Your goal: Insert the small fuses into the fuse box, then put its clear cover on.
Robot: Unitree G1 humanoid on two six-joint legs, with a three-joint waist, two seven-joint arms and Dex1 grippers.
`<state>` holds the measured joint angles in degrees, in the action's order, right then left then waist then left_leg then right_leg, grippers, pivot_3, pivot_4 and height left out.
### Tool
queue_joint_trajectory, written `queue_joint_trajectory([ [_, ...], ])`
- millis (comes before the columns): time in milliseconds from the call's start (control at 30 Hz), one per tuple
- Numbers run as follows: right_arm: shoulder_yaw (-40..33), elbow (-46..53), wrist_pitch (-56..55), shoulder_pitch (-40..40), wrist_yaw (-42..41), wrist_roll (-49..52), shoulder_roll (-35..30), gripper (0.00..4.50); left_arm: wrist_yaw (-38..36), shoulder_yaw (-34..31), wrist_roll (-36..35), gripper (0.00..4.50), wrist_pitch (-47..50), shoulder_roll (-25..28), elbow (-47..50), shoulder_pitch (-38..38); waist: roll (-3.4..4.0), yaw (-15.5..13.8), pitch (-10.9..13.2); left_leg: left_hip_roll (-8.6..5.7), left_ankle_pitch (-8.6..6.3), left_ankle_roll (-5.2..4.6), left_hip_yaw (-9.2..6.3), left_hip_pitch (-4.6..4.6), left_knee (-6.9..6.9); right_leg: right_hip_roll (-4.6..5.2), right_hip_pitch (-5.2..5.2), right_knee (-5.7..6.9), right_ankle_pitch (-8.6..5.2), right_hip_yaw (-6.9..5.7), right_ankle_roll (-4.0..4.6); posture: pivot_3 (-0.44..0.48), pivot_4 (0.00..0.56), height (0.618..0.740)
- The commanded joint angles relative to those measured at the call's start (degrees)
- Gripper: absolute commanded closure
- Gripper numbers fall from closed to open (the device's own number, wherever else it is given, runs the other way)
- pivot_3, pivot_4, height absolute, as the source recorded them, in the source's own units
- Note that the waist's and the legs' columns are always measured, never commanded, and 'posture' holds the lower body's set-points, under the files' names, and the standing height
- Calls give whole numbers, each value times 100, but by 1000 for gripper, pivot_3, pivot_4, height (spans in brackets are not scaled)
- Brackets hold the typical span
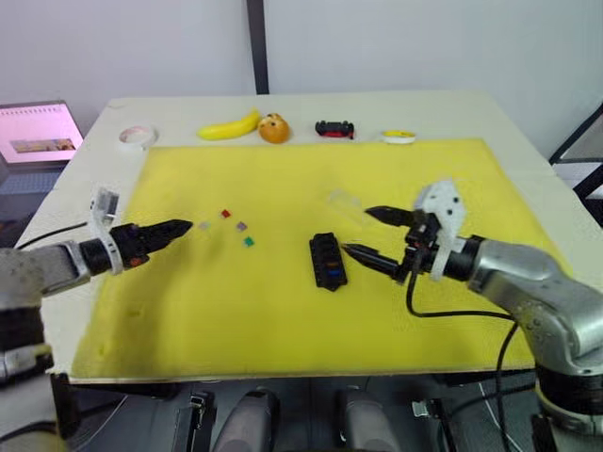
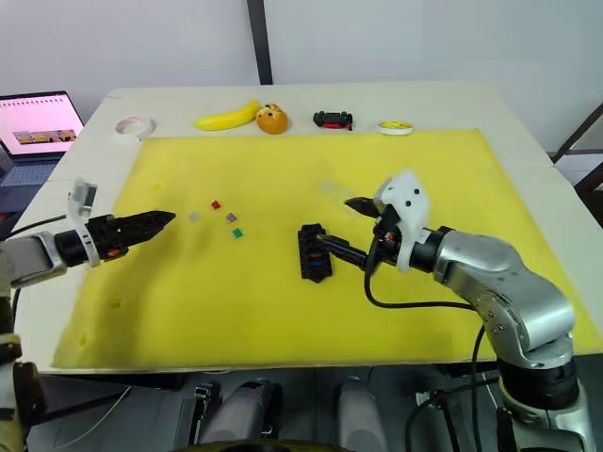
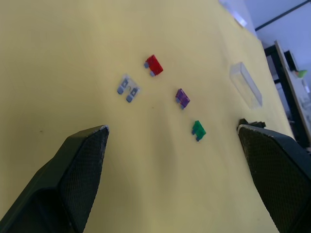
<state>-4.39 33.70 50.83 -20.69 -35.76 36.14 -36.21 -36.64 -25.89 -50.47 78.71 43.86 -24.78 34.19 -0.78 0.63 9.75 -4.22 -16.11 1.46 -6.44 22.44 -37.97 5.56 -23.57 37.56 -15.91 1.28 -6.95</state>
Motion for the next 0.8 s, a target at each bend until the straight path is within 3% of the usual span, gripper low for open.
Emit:
queue_joint_trajectory([
  [33, 304, 86, -121, -268, 146, -39, 233, 86, 437, -534, -72, 0, 243, -185, -468, 318, 0, 12, -1, 0, 0, 0, 0, 0, 0, 0, -2, 2, 0, 0, 0, 0, 150, 740],
  [200, 670, -8, -246, -387, 269, -227, 453, 86, 972, -1252, -159, 0, 455, -543, -846, 467, -7, 27, -3, 0, 10, 18, 5, 12, 2, 1, -29, 19, 0, 7, 0, 0, 150, 740],
  [800, 1108, -19, -338, -575, 318, -522, 594, 86, 1040, -1276, -2, 0, 170, -1153, -1092, 647, -11, -19, -6, -7, 13, 23, 12, 18, -2, 9, -46, 42, 0, 15, 0, 0, 150, 740],
])
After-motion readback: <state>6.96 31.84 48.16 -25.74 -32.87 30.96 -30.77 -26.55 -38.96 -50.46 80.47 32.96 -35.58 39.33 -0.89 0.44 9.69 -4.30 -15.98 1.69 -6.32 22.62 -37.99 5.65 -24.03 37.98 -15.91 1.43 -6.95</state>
